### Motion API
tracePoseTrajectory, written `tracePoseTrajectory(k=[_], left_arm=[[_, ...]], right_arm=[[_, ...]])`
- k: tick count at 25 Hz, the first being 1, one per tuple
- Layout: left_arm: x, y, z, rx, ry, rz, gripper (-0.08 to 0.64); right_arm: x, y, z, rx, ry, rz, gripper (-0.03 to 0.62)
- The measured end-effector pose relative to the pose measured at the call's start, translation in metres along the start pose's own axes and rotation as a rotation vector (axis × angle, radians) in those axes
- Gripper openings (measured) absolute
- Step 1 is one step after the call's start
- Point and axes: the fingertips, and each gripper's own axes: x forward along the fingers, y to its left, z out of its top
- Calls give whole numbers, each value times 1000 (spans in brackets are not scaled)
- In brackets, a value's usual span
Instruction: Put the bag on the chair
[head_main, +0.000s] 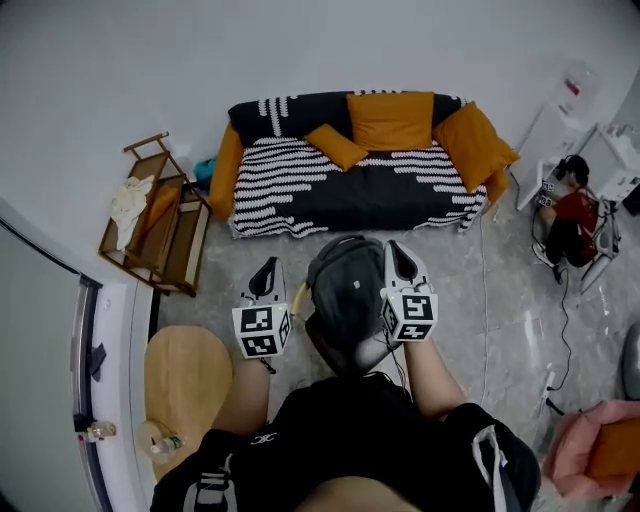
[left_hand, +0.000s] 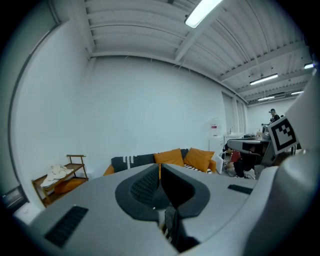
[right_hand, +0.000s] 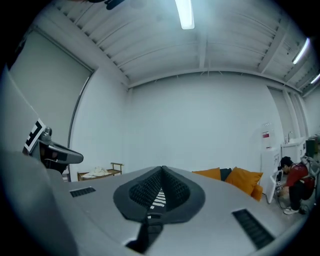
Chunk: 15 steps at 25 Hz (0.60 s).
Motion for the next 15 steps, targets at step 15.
tracePoseTrajectory(k=[15], left_arm=[[-13, 5, 8, -6, -19, -19, 31]], right_arm=[[-14, 12, 14, 24, -9, -12, 12]])
